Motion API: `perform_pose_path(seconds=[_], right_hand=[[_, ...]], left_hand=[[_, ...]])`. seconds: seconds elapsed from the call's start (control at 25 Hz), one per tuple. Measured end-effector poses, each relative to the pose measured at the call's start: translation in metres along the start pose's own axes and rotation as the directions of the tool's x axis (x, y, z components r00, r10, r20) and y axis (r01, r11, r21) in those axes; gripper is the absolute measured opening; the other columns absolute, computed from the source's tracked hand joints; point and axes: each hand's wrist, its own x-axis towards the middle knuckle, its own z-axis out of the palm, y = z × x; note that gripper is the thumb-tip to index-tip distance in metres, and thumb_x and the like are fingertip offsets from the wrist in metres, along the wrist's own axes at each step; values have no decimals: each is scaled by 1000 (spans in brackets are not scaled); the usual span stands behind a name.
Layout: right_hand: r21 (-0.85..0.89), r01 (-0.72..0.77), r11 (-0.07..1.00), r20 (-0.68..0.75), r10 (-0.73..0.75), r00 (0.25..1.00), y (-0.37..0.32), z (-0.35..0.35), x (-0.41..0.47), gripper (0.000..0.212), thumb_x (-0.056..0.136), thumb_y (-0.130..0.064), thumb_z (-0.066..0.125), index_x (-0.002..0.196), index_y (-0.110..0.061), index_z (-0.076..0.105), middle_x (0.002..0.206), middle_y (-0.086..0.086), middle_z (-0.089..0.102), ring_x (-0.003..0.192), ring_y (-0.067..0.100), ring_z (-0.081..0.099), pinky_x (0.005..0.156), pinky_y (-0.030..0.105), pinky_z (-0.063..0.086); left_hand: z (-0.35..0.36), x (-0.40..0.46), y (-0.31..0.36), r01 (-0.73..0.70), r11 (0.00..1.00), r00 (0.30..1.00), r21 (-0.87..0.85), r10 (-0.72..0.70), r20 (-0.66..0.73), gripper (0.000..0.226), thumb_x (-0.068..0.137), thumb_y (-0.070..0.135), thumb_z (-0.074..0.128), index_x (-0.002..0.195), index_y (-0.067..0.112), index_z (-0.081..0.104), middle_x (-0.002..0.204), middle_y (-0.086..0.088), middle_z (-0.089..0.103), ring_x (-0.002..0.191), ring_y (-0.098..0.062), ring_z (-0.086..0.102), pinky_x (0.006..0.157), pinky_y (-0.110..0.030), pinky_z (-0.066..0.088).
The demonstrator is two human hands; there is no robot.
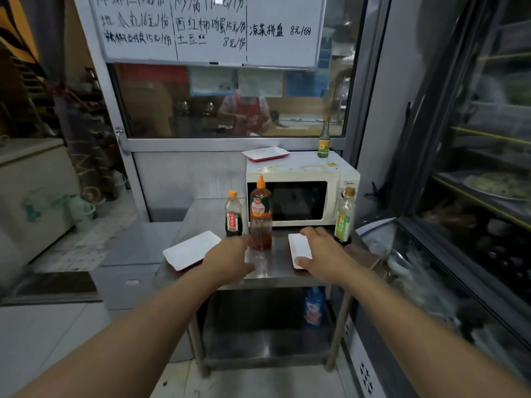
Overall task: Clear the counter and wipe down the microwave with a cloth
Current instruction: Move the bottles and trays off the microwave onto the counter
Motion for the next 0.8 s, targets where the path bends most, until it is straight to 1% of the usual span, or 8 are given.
perform_pose_path(seconds=[0.08, 0.2, 0.32, 0.4, 0.52, 0.64, 0.72, 0.8], right_hand=[[11, -5, 1000, -23, 5, 1000, 16, -1, 33, 60, 88, -33, 61, 137, -14, 34, 138, 9, 38, 126, 27, 40, 98, 34, 37], [31, -34, 999, -42, 35, 999, 37, 1, 67, 55, 90, -31, 60, 136, -13, 35, 138, 9, 39, 127, 26, 41, 98, 32, 37], [21, -93, 995, -52, 94, 994, 61, 4, 100, 56, 89, -32, 61, 136, -15, 36, 137, 8, 40, 125, 26, 44, 97, 36, 40], [24, -138, 990, -65, 139, 988, 79, 6, 120, 56, 88, -32, 61, 136, -15, 37, 137, 8, 41, 125, 25, 45, 98, 36, 41], [38, -202, 979, -64, 204, 977, 104, 7, 142, 55, 88, -30, 61, 135, -13, 37, 135, 10, 43, 121, 28, 46, 97, 37, 41], [23, -276, 961, -92, 277, 956, 127, 4, 168, 53, 88, -30, 60, 134, -12, 38, 132, 14, 44, 120, 33, 47, 96, 40, 43], [63, -329, 942, -128, 334, 934, 140, 4, 183, 54, 88, -28, 61, 134, -11, 37, 132, 15, 45, 119, 34, 48, 97, 41, 44], [117, -373, 920, -158, 388, 908, 153, 9, 194, 61, 86, -24, 64, 138, -12, 34, 132, 16, 44, 120, 34, 47, 99, 42, 43]], left_hand=[[6, 36, 2, 3, 1000, 1000, -3, -3, 10, 45, 83, 29, 66, 124, 21, 51, 124, -3, 60, 111, -23, 57, 92, -37, 49], [16, 78, 5, -10, 1000, 998, -23, 11, 62, 41, 84, 26, 64, 123, 19, 52, 123, -6, 61, 109, -24, 58, 92, -38, 50], [30, 126, 7, -51, 998, 995, -32, 54, 90, 44, 84, 25, 65, 124, 19, 50, 121, -6, 60, 108, -23, 58, 91, -35, 50], [39, 160, 11, -71, 997, 991, -32, 74, 111, 46, 83, 26, 66, 126, 19, 49, 120, -7, 60, 107, -23, 58, 87, -33, 49], [54, 207, 15, -149, 989, 978, -23, 151, 144, 40, 84, 23, 63, 121, 15, 51, 120, -9, 60, 106, -25, 57, 86, -34, 48], [67, 257, 18, -222, 975, 961, -26, 223, 164, 48, 84, 28, 63, 128, 15, 48, 128, -8, 57, 115, -25, 54, 94, -37, 47], [74, 287, 19, -253, 966, 946, -48, 257, 198, 51, 85, 29, 63, 131, 15, 46, 131, -7, 55, 118, -24, 53, 97, -38, 45], [83, 310, 21, -270, 960, 936, -68, 279, 216, 52, 85, 29, 64, 132, 15, 45, 132, -7, 54, 118, -24, 53, 97, -37, 45]])
